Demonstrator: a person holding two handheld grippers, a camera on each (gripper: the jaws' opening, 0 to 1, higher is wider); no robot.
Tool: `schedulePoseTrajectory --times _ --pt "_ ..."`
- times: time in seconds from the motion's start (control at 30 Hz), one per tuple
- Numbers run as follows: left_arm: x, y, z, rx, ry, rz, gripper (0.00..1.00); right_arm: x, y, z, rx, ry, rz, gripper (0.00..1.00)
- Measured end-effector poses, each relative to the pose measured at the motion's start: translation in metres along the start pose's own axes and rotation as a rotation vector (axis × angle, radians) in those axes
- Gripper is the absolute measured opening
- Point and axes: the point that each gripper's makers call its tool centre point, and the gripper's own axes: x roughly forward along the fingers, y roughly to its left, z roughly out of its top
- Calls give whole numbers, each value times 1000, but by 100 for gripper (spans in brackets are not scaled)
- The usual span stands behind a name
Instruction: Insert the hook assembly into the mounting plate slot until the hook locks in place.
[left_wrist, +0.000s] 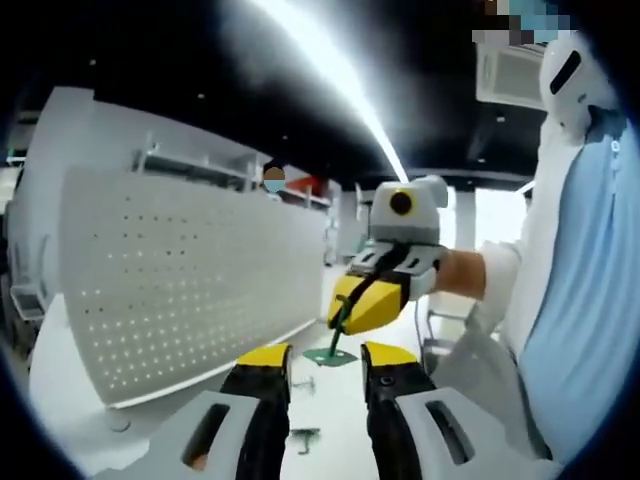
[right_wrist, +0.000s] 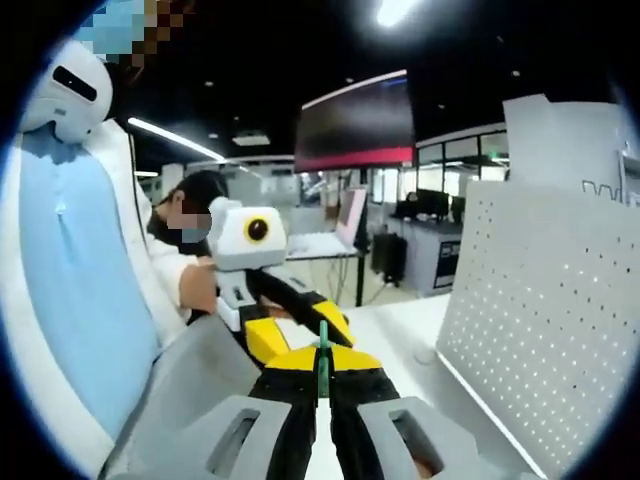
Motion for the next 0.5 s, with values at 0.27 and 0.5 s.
schedulePoseTrajectory --times 0.27,0.5 --pt "0 -6 4 -62 -60 -55 30 0 11 17 43 -89 66 0" --pt "3 -14 14 -46 -88 -87 25 4 16 31 66 -155 100 0"
